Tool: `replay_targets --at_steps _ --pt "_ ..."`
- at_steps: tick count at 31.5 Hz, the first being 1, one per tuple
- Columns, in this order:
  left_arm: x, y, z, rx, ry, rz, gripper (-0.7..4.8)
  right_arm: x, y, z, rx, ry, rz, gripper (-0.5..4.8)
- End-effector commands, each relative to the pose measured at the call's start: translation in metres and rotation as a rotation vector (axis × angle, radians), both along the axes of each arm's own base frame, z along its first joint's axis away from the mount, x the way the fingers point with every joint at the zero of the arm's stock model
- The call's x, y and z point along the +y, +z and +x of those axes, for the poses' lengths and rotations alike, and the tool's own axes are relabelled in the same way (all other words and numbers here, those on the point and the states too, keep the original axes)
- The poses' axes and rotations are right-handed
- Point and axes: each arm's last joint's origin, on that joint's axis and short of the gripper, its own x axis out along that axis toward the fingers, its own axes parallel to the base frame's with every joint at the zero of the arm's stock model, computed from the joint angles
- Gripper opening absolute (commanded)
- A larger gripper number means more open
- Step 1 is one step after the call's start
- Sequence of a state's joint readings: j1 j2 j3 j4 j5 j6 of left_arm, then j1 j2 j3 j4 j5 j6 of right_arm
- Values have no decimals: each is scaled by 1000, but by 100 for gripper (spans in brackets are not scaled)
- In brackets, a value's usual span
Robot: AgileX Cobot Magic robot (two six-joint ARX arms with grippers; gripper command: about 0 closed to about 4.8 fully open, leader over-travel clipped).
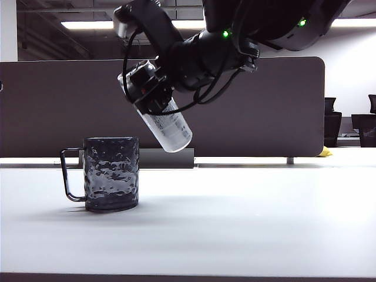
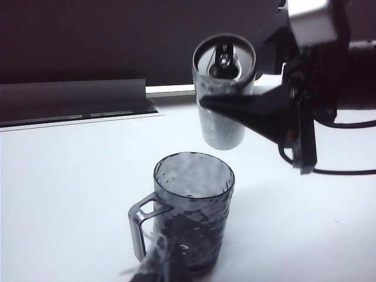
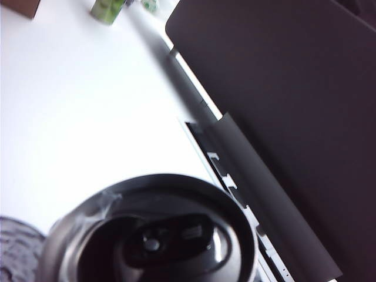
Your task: Pick up the metal can, pour some water into the cup, then place the can back on the table.
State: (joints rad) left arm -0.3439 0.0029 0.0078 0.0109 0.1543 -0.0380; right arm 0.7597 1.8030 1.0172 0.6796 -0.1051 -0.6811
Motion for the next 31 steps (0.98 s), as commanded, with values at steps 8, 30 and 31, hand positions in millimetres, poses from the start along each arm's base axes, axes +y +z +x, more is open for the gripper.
replay_targets --at_steps 8,30,31 --pt "0 1 0 -11 -1 -3 -5 7 -1 -2 -108 33 -60 239" --pt "0 1 0 -11 -1 -3 -5 8 0 -1 -212 47 -174 239" --pt "0 1 0 -11 -1 -3 -5 8 0 -1 -217 48 -181 239"
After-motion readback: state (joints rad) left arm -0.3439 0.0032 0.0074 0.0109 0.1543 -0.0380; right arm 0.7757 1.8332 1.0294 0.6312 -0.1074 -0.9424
